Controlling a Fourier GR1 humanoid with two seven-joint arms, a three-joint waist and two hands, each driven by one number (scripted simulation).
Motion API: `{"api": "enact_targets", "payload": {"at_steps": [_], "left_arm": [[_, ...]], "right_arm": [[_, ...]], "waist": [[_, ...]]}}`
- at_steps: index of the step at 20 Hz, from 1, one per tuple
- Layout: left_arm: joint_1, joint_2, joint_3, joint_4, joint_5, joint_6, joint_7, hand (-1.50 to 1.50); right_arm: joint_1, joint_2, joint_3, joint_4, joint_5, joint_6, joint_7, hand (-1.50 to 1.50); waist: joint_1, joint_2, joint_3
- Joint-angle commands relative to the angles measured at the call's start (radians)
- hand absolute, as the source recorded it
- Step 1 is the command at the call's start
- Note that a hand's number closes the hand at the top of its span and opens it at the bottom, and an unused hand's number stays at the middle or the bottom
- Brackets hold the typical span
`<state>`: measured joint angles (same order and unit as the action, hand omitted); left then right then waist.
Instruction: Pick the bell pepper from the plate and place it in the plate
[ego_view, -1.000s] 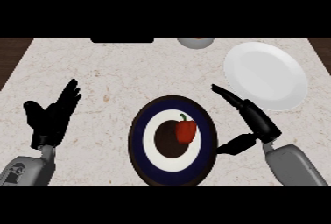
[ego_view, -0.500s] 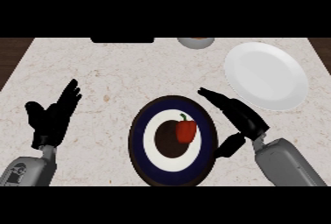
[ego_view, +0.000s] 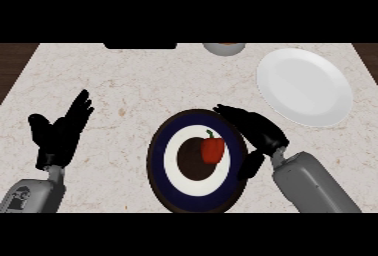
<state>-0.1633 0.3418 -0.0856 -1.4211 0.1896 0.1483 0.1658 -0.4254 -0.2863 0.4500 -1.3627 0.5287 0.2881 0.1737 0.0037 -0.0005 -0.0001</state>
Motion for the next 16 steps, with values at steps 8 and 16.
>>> {"api": "enact_targets", "payload": {"at_steps": [8, 16], "left_arm": [[-0.024, -0.053, 0.066, 0.047, -0.052, -0.055, -0.020, 0.00], [0.002, -0.086, 0.065, -0.020, -0.089, -0.065, 0.034, 0.00]], "right_arm": [[-0.034, 0.139, -0.037, 0.040, 0.144, 0.098, 0.085, -1.50], [-0.110, 0.205, -0.074, 0.302, 0.270, 0.016, -0.049, -1.50]], "waist": [[-0.003, 0.000, 0.000], [0.001, 0.000, 0.000]]}}
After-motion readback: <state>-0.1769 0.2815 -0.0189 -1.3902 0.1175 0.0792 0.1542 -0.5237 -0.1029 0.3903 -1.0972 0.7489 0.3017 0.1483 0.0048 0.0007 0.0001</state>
